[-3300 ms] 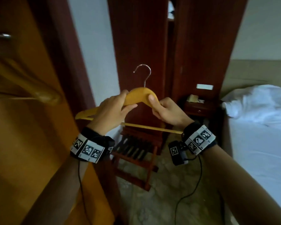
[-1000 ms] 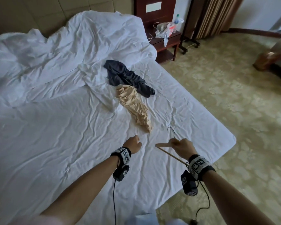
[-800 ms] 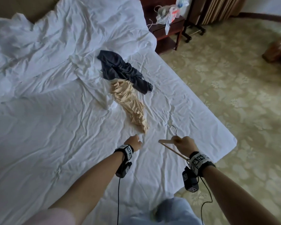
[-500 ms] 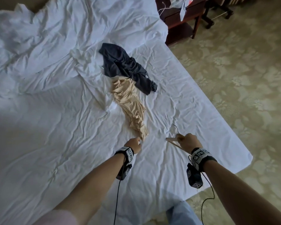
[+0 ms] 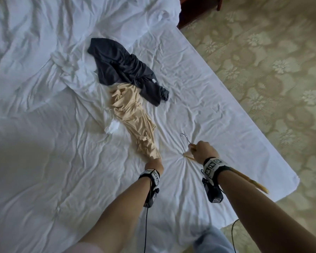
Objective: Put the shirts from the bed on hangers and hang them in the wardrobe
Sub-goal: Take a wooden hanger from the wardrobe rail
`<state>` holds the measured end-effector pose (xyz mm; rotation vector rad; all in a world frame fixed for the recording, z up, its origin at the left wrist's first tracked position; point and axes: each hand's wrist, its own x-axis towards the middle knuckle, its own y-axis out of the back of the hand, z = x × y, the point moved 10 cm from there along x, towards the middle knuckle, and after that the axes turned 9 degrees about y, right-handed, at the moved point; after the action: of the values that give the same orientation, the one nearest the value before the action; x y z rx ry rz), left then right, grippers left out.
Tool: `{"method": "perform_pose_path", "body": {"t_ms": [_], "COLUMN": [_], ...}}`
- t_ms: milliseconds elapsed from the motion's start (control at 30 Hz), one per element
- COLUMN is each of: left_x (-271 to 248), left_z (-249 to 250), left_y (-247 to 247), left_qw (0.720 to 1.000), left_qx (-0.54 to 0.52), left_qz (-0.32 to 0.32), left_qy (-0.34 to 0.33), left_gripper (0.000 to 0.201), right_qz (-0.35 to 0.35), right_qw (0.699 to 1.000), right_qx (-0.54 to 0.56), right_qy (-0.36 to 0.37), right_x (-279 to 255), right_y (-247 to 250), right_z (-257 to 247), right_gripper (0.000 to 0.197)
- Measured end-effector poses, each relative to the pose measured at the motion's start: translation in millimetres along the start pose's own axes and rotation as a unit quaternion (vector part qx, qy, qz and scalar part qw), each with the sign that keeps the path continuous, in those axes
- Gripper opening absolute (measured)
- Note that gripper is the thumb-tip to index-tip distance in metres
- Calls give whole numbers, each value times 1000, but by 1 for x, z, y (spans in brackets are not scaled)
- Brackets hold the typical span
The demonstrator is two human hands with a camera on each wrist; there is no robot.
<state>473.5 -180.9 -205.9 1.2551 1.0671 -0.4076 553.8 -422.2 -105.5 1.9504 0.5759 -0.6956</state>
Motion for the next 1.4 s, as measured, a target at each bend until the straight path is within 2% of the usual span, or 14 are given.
{"method": "perform_pose_path", "body": {"t_ms": [133, 233, 333, 400, 500, 600, 700, 800, 900, 1067, 1267, 1400], "left_x": [30, 50, 54, 48, 31, 15, -10, -41, -71, -131, -254, -330], "left_z": [-19, -21, -21, -29, -38, -34, -31, -29, -35, -59, -88, -107], "left_y": [-6, -10, 5, 19, 34, 49, 64, 78, 83, 88, 126, 160], "left_qw": [999, 999, 988, 955, 899, 853, 819, 777, 749, 718, 714, 732], "left_qx": [12, -44, -154, -290, -433, -520, -573, -628, -657, -691, -688, -648], "left_qz": [6, -18, 9, 44, 54, 39, 23, -12, -58, -73, -34, 8], "left_qy": [40, 19, 19, 33, 48, 12, -11, -49, -66, -37, -124, -211], "left_gripper": [40, 36, 33, 27, 12, 18, 15, 25, 24, 35, 40, 16], "right_qz": [3, 17, 26, 30, 33, 33, 30, 36, 57, 126, 192, 220], "right_qw": [1000, 1000, 999, 999, 999, 999, 997, 998, 998, 979, 930, 898], "right_qx": [-13, -16, -23, -25, -33, -42, -64, -51, 22, 161, 305, 365], "right_qy": [-3, -9, -12, -13, -7, 2, 7, -15, -29, 24, 78, 109], "right_x": [4, 4, 4, 4, 3, -4, -20, -45, -71, -109, -168, -210], "right_y": [-5, -8, -10, -10, -10, -11, -13, -19, -29, -25, -14, -1], "right_z": [0, 2, 2, 0, -3, -9, -14, -12, -16, -58, -95, -110], "right_gripper": [36, 30, 30, 30, 29, 32, 42, 48, 46, 34, 37, 32]}}
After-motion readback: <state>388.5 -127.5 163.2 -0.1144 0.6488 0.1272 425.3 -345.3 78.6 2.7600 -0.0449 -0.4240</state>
